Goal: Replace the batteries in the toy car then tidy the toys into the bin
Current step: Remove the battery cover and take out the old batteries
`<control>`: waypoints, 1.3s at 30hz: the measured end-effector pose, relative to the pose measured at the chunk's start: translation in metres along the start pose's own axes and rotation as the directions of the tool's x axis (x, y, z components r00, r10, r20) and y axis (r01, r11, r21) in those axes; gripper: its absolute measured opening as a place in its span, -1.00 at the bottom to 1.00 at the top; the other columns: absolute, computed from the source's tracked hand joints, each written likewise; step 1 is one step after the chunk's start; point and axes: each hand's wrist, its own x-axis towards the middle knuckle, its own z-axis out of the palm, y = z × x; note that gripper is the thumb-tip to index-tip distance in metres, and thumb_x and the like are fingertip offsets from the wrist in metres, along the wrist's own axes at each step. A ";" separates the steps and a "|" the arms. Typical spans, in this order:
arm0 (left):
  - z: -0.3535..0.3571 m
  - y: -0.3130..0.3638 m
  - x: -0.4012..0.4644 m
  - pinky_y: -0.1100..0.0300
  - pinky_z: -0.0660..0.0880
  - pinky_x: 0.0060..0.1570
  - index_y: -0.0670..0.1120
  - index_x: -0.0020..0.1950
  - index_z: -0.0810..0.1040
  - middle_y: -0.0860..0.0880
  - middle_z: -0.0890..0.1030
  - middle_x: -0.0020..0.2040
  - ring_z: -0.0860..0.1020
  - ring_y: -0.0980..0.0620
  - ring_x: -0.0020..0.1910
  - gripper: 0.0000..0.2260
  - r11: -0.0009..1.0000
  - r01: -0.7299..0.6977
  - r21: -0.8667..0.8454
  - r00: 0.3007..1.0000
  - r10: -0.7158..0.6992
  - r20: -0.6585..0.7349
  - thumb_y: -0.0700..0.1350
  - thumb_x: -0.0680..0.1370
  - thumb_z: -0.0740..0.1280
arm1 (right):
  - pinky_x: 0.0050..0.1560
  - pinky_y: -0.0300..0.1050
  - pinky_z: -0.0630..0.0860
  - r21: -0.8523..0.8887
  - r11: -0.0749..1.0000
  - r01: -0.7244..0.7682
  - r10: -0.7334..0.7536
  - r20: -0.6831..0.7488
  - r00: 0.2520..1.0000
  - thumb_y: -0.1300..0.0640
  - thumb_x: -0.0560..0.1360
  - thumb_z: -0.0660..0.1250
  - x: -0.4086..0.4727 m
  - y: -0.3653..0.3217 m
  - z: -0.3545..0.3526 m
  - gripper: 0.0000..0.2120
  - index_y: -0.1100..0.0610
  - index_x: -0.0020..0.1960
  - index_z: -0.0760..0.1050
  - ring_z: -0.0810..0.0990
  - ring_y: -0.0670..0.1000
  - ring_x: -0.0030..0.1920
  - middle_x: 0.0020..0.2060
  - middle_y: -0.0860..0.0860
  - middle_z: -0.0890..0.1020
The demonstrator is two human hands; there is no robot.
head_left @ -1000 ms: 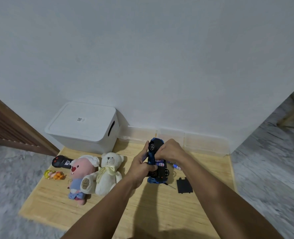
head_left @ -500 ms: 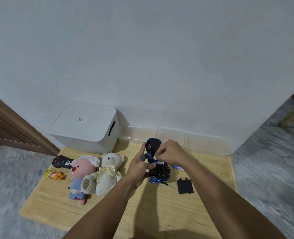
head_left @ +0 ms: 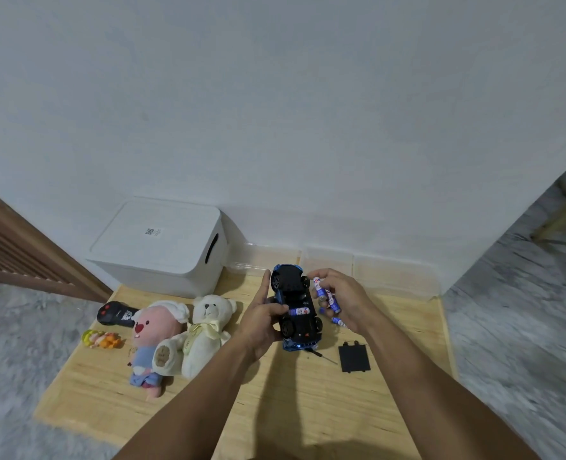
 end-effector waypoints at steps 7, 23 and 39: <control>0.003 0.001 0.000 -0.30 0.53 0.03 0.31 0.47 0.26 -0.12 0.59 0.24 0.57 -0.18 0.04 -0.35 0.998 -0.057 -0.014 0.996 0.056 -0.063 -0.36 0.58 0.16 | -0.53 -0.21 0.26 -0.255 0.965 -0.054 0.047 -0.034 0.998 0.32 0.49 0.27 -0.003 0.008 -0.001 -0.92 0.21 -0.13 0.53 0.41 -0.03 -0.46 -0.33 0.07 0.51; 0.009 -0.009 -0.005 -0.20 0.57 0.07 0.33 0.45 0.28 -0.03 0.56 0.27 0.61 -0.11 0.15 -0.42 0.964 -0.245 0.103 0.960 0.256 -0.117 -0.30 0.63 0.16 | -0.58 -0.26 0.18 -0.100 0.969 -0.224 0.216 -0.090 0.972 0.41 0.44 0.22 -0.004 0.016 0.009 -0.79 0.31 -0.09 0.63 0.40 -0.07 -0.49 -0.30 0.10 0.57; 0.011 -0.011 -0.003 -0.22 0.60 -0.05 0.30 0.47 0.27 -0.03 0.59 0.25 0.63 -0.08 0.11 -0.44 0.978 -0.190 0.092 0.975 0.199 -0.103 -0.28 0.63 0.20 | -0.60 -0.33 0.29 -0.035 0.999 -0.025 0.019 -0.157 0.987 0.15 0.36 0.55 -0.010 0.027 0.018 -0.71 0.18 0.01 0.55 0.48 -0.06 -0.39 -0.24 0.04 0.60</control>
